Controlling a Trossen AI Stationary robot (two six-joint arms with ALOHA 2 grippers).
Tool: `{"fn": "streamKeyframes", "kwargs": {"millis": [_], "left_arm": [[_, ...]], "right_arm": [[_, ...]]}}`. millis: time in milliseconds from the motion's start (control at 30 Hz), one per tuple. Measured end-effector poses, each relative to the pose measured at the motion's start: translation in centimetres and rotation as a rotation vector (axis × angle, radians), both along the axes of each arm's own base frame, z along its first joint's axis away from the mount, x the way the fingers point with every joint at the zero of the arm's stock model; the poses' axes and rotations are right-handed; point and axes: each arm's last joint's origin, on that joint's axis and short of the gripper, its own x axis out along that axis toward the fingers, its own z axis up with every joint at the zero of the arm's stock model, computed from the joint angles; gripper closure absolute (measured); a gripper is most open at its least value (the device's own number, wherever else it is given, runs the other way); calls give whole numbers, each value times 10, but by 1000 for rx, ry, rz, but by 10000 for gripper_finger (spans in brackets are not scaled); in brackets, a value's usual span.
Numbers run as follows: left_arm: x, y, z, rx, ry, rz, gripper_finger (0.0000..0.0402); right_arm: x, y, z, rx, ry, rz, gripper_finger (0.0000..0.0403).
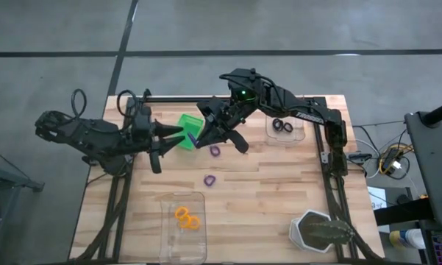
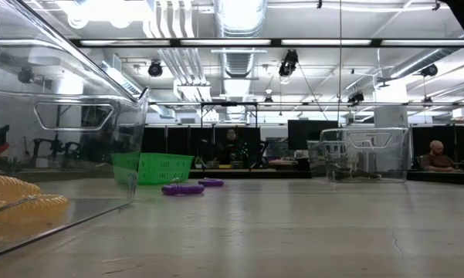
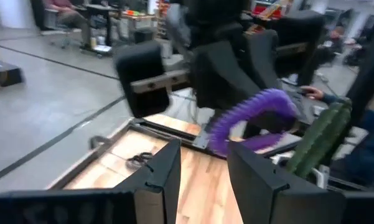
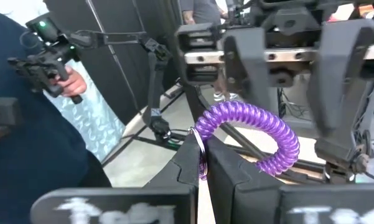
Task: Sort spring keychains
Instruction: Put the top right purple spring keychain into the green bin
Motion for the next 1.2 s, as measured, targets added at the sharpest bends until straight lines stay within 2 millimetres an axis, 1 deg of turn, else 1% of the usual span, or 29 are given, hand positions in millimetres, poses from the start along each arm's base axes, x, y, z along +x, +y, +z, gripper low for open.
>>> {"fn": "streamKeyframes", "kwargs": {"millis": [67, 233, 533, 733, 933, 1200], "left_arm": [[2, -2, 1, -13, -12, -37, 278], [8, -5, 3, -16, -41, -52, 278], [19, -8, -2, 58, -5, -22, 278], [19, -7, -2, 64, -3, 22, 278], [16, -5, 0, 65, -12, 31, 278], [23, -8, -1, 58, -21, 22, 278]], "right_arm": [[0, -1, 0, -3, -2, -3, 394], [0, -1, 1, -5, -14, -3, 394], [1, 0, 2, 0, -29, 5, 394], [0, 2, 2, 36, -3, 44, 394], [1, 6, 2, 28, -13, 60, 394], [1, 4, 2, 21, -16, 35, 394]]}}
